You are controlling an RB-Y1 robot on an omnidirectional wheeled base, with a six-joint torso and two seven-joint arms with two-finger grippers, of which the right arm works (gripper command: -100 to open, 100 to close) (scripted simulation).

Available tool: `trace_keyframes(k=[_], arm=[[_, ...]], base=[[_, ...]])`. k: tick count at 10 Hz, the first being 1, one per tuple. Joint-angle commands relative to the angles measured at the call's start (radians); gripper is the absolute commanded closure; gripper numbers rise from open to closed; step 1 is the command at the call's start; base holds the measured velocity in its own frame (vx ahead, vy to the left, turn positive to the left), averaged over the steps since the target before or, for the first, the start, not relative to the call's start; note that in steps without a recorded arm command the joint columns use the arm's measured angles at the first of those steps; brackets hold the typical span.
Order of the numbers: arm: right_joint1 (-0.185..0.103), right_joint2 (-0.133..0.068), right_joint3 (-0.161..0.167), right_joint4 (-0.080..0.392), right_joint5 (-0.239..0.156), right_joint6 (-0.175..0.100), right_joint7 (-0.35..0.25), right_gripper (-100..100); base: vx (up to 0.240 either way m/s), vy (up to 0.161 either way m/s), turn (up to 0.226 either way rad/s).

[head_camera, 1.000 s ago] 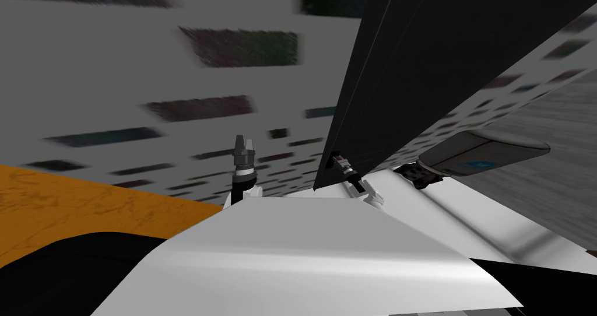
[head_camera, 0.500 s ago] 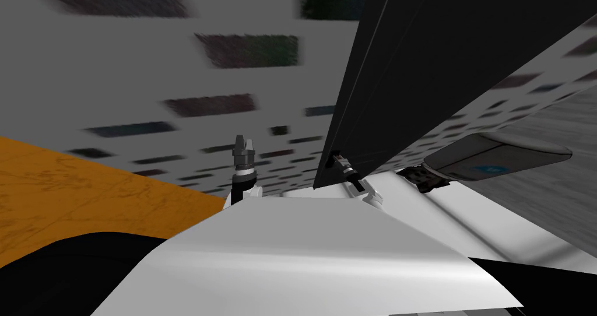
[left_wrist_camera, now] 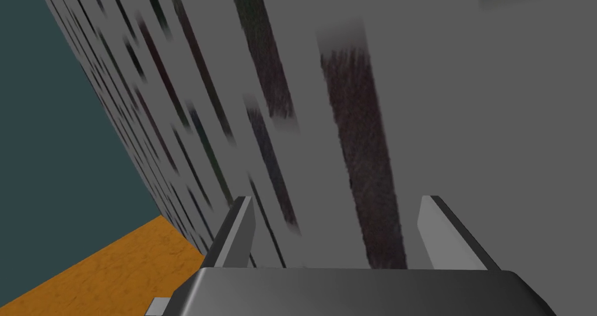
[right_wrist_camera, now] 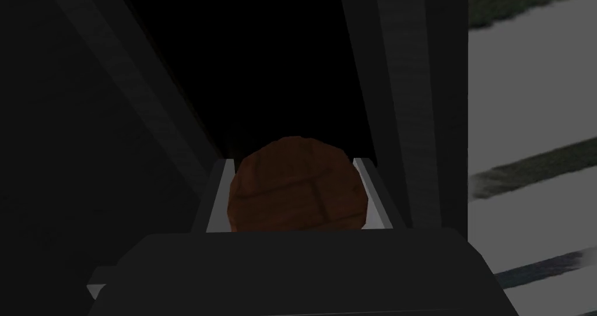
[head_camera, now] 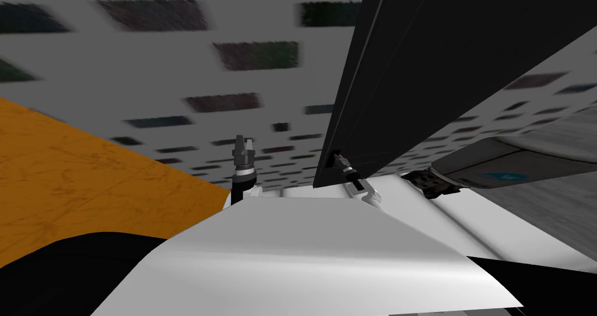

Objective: Pull the door open

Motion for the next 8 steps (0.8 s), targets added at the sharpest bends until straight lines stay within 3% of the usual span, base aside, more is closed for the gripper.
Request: trace_keyframes(k=[1,3,4,8], arm=[[-0.003,0.002,0.002,0.004,-0.014,-0.001,-0.029,100],[-0.014,0.003,0.008,0.013,-0.063,0.004,-0.091,100],[-0.014,0.003,0.008,0.013,-0.063,0.004,-0.099,100],[-0.03,0.005,0.017,0.029,-0.142,0.011,-0.209,100]], base=[[-0.062,-0.052,0.057],[-0.058,-0.039,0.098],[-0.057,-0.042,0.066],[-0.061,-0.048,0.097]])
